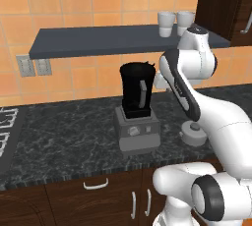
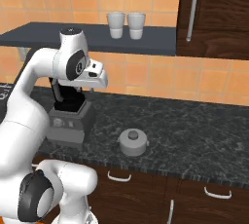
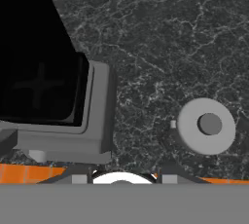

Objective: Close the lid blender by securely placing the lid on top.

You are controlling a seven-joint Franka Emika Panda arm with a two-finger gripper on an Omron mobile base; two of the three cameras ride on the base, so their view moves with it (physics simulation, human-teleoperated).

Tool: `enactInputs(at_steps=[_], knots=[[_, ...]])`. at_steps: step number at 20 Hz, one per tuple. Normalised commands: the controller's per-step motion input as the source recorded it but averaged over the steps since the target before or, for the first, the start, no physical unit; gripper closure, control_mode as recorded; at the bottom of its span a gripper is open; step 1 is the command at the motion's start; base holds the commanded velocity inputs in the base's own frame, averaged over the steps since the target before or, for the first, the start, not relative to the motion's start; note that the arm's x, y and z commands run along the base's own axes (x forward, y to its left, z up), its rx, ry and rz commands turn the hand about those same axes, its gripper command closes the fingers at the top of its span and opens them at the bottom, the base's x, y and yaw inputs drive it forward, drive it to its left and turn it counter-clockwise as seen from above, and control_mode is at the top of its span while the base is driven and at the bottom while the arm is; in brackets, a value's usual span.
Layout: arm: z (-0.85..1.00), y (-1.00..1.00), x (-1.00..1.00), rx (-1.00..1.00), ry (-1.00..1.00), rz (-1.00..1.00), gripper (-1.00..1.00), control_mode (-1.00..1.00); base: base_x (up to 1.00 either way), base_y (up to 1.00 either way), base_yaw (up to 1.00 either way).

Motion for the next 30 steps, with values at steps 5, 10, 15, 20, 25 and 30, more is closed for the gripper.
enactInputs(at_steps=[5,10,15,20,25,30], knots=[[-0.12,-0.35,0.01,0.00,0.05,-0.12,-1.00,-1.00,0.00,0.00,0.00],[-0.44,-0.98,0.00,0.02,0.20,-0.21,-1.00,-1.00,0.00,0.00,0.00],[-0.43,-0.92,0.01,0.00,0.20,-0.17,-1.00,-1.00,0.00,0.00,0.00],[-0.50,-0.60,0.02,0.00,0.18,-0.09,-1.00,-1.00,0.00,0.00,0.00],[-0.49,-0.07,0.00,0.00,0.14,-0.12,-1.00,-1.00,0.00,0.00,0.00],[-0.42,0.00,0.04,0.03,0.01,-0.05,-1.00,-1.00,0.00,0.00,0.00]])
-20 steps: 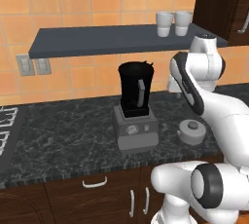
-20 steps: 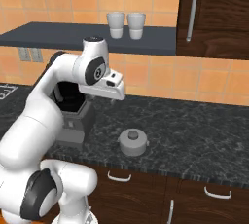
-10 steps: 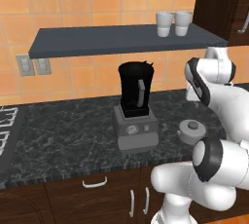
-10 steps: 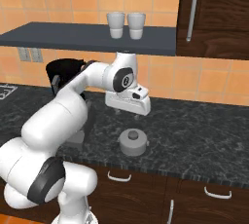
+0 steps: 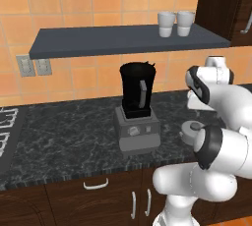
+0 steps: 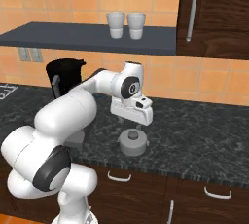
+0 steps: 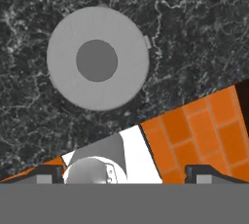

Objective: Close the lid blender by securely placing the lid on top.

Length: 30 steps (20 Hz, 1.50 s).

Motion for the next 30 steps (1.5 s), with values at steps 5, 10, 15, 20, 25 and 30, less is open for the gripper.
enactInputs(at_steps=[5,10,15,20,25,30], knots=[[-0.51,0.00,0.08,0.03,0.00,-0.03,-1.00,-1.00,0.00,0.00,0.00],[-0.42,0.00,0.23,0.00,0.00,-0.01,-1.00,-1.00,0.00,0.00,0.00],[-0.29,0.00,0.23,0.00,0.00,-0.01,-1.00,-1.00,0.00,0.00,0.00],[-0.28,0.00,0.22,0.00,0.00,-0.01,-1.00,-1.00,0.00,0.00,0.00],[-0.23,0.00,0.22,0.00,0.00,-0.01,-1.00,-1.00,0.00,0.00,0.00],[-0.20,-0.06,0.20,0.00,-0.04,0.00,-1.00,-1.00,0.00,0.00,0.00]])
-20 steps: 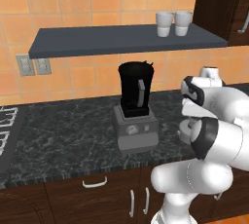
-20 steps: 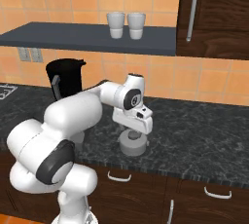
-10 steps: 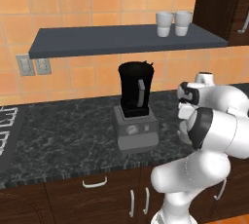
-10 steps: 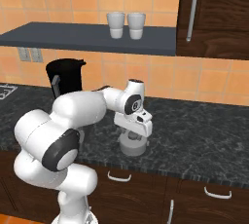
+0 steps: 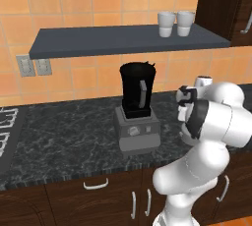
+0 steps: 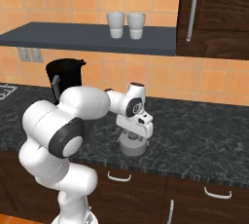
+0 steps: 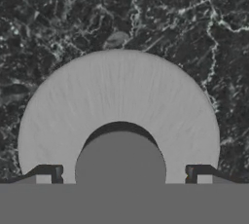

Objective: Close the lid blender by securely placing the lid on top.

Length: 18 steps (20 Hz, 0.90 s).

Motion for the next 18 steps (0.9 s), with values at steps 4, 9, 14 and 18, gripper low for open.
enactInputs(at_steps=[4,9,14,18], knots=[[-0.21,-0.08,0.22,0.00,-0.06,0.00,-1.00,-1.00,0.00,0.00,0.00],[-0.16,-0.01,0.06,0.00,-0.04,0.00,1.00,-1.00,0.00,0.00,0.00],[0.00,0.00,0.00,0.00,0.00,0.00,1.00,-1.00,0.00,0.00,0.00],[0.00,0.00,-0.01,0.00,-0.01,0.00,1.00,-1.00,0.00,0.00,0.00]])
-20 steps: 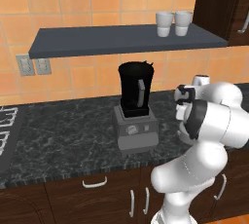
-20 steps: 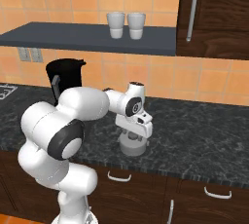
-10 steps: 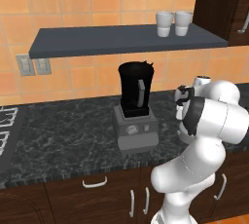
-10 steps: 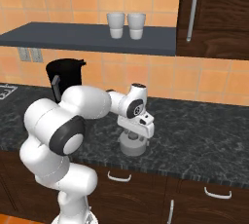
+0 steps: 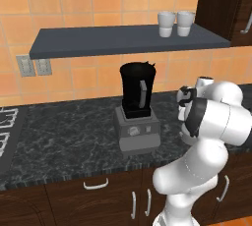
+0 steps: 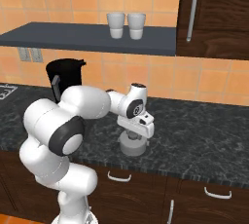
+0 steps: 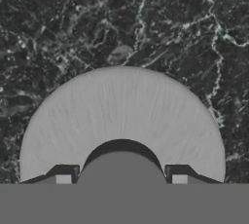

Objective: Close the lid blender by securely placing the lid on top.

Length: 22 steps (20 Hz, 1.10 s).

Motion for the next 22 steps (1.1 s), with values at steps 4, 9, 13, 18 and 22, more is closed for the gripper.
enactInputs(at_steps=[4,9,13,18,22], knots=[[0.31,0.00,-0.25,0.03,-0.19,0.00,1.00,-1.00,0.00,0.00,0.00],[0.76,-0.07,-0.44,0.09,-0.36,0.00,1.00,-1.00,0.00,0.00,0.00],[0.96,-0.18,-0.49,0.16,-0.51,0.00,1.00,-1.00,0.00,0.00,0.00],[1.00,-0.12,-0.52,0.09,-0.51,-0.03,1.00,-1.00,0.00,0.00,0.00],[1.00,0.00,-0.37,0.00,-0.36,-0.05,1.00,-1.00,0.00,0.00,0.00]])
